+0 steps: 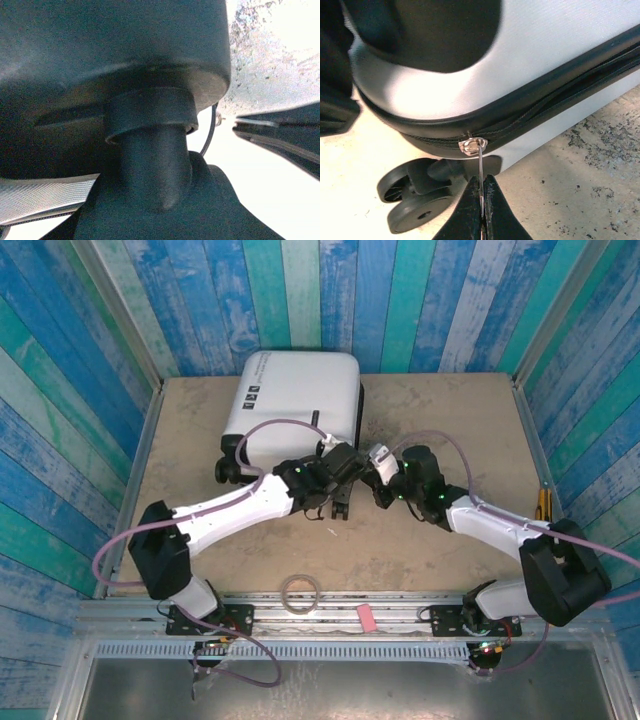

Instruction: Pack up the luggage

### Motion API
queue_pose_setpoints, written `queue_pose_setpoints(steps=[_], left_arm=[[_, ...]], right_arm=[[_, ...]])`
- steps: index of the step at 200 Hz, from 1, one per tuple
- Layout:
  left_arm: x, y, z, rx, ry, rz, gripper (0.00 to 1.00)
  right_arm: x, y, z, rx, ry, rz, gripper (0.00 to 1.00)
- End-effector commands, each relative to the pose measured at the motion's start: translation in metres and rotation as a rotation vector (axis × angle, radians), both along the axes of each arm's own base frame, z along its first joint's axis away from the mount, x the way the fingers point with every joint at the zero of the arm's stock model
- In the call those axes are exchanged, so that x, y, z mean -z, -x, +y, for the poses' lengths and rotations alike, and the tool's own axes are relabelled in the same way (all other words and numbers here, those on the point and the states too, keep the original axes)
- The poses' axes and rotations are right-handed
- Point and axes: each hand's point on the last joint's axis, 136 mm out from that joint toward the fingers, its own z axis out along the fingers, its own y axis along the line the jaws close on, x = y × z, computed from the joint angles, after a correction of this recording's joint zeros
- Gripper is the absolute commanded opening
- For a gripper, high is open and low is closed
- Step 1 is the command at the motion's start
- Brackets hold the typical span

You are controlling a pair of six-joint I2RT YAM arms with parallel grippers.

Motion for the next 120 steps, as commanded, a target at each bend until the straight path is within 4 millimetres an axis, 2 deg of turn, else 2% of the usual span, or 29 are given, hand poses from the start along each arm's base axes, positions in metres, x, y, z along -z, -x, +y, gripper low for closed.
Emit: queue_pose_setpoints(steps=[1, 32, 51, 58, 62, 90, 120], left_arm=[[-0.021, 0.026, 0.011, 0.149, -0.029, -0.007, 0.00], [-0.033, 0.041, 0.016, 0.236, 0.002, -0.036, 0.00], [-0.040, 0.051, 0.021, 0.288, 0.010, -0.075, 0.00], [-0.036, 0.054, 0.022, 0.307, 0.002, -0.074, 0.00], [-0.043, 0.057, 0.024, 0.318, 0.018, -0.092, 0.00], [-0.044, 0.071, 0.028, 0.386, 0.024, -0.117, 0.00], [-0.044, 0.086, 0.024, 0.475, 0.057, -0.142, 0.00]], right_arm=[[-0.031, -0.025, -0.013, 0.089, 0.008, -0.106, 0.00], [-0.035, -0.031, -0.019, 0.106, 0.023, -0.110, 0.00], [-0.035, -0.042, -0.025, 0.139, 0.035, -0.107, 0.00], [-0.036, -0.049, -0.030, 0.154, 0.035, -0.106, 0.00], [-0.036, -0.053, -0.032, 0.162, 0.036, -0.105, 0.00], [-0.033, -0.087, -0.054, 0.254, 0.041, -0.082, 0.00], [-0.028, -0.128, -0.090, 0.428, 0.014, -0.044, 0.00]])
